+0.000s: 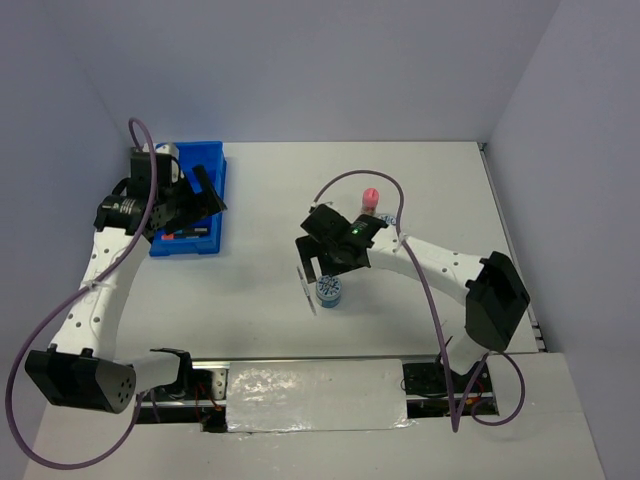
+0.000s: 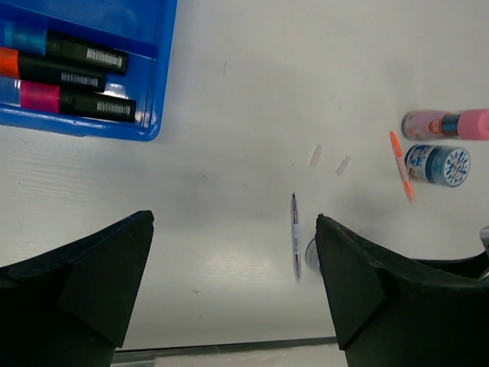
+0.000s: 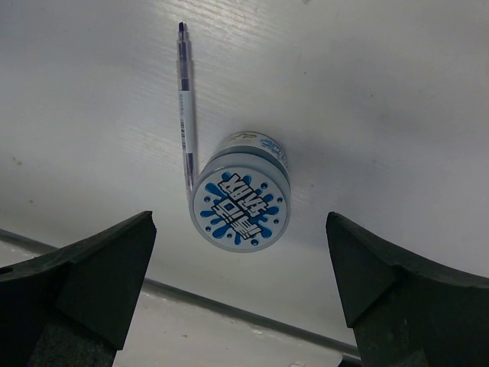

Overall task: Sort the stationery into containers
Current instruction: Pick up the stationery from the center of the board.

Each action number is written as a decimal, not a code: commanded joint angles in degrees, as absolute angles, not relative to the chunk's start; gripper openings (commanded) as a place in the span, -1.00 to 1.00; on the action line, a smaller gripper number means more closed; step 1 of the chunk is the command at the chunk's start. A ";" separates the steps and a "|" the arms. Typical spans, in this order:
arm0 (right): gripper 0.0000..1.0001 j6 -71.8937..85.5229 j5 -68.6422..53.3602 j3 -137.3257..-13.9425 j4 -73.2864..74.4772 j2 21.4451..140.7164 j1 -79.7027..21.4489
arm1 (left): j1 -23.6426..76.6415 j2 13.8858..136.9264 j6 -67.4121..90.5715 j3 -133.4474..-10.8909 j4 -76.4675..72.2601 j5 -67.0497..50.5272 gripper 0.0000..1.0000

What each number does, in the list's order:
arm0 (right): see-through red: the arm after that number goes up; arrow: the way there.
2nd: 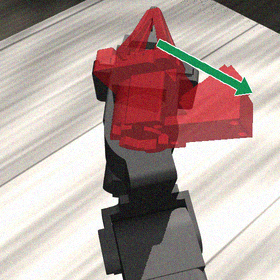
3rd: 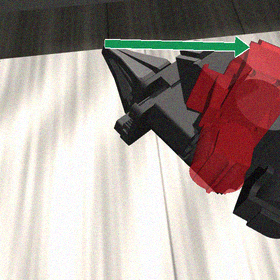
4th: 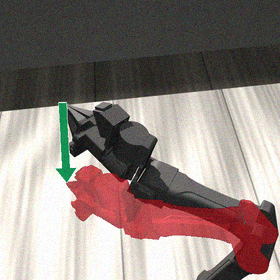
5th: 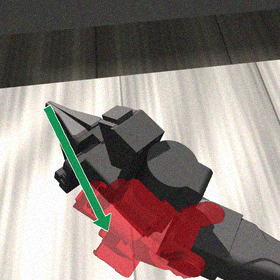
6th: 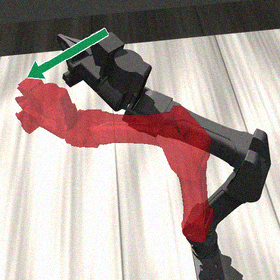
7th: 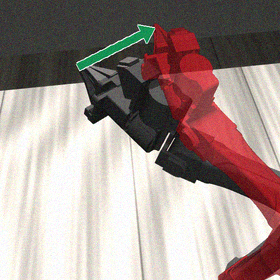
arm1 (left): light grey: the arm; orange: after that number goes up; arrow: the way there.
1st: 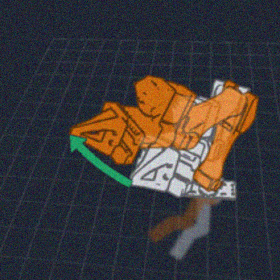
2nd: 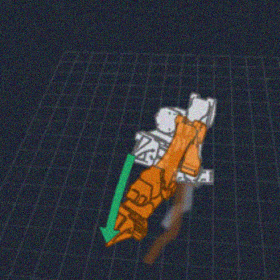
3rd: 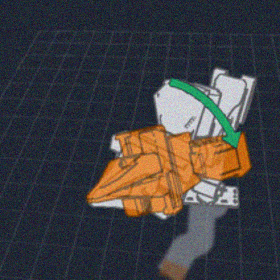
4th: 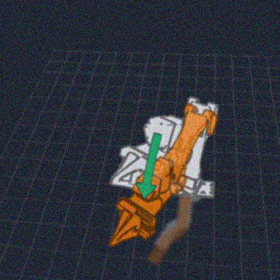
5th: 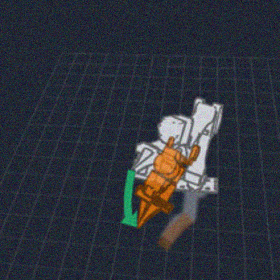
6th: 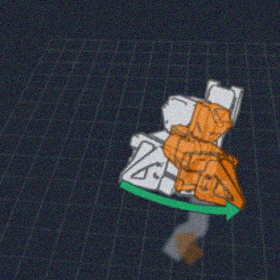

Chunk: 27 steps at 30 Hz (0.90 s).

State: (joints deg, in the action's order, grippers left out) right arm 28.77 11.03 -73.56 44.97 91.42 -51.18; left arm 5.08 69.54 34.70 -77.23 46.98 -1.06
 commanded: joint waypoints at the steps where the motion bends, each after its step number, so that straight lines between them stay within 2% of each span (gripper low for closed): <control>1: 0.99 29.79 13.18 -72.78 42.81 91.50 -52.21 | 5.01 68.03 30.85 -76.64 47.99 -3.60 0.99; 13: 0.98 31.55 12.66 -67.94 39.29 94.22 -54.75 | 5.01 69.43 28.30 -79.37 50.10 -4.13 0.99; 16: 0.90 32.34 13.71 -66.62 38.24 94.66 -54.84 | 5.01 69.43 28.13 -79.02 49.66 -5.09 0.99; 19: 0.69 32.69 14.94 -65.83 37.18 94.48 -54.76 | 5.01 69.26 27.78 -78.49 49.13 -6.76 0.99; 20: 0.50 32.78 15.29 -65.83 37.18 94.74 -54.84 | 5.10 69.34 27.60 -78.40 49.04 -7.03 0.99; 21: 0.44 32.78 15.55 -66.00 37.09 94.83 -54.76 | 5.01 69.43 27.51 -78.31 49.13 -7.47 0.99; 25: 0.35 32.35 15.47 -66.01 36.48 95.27 -54.84 | 5.10 69.35 26.81 -77.96 49.04 -8.35 0.99; 27: 0.42 32.08 15.56 -65.57 35.86 95.27 -54.84 | 5.01 69.08 26.72 -77.61 48.61 -9.05 0.99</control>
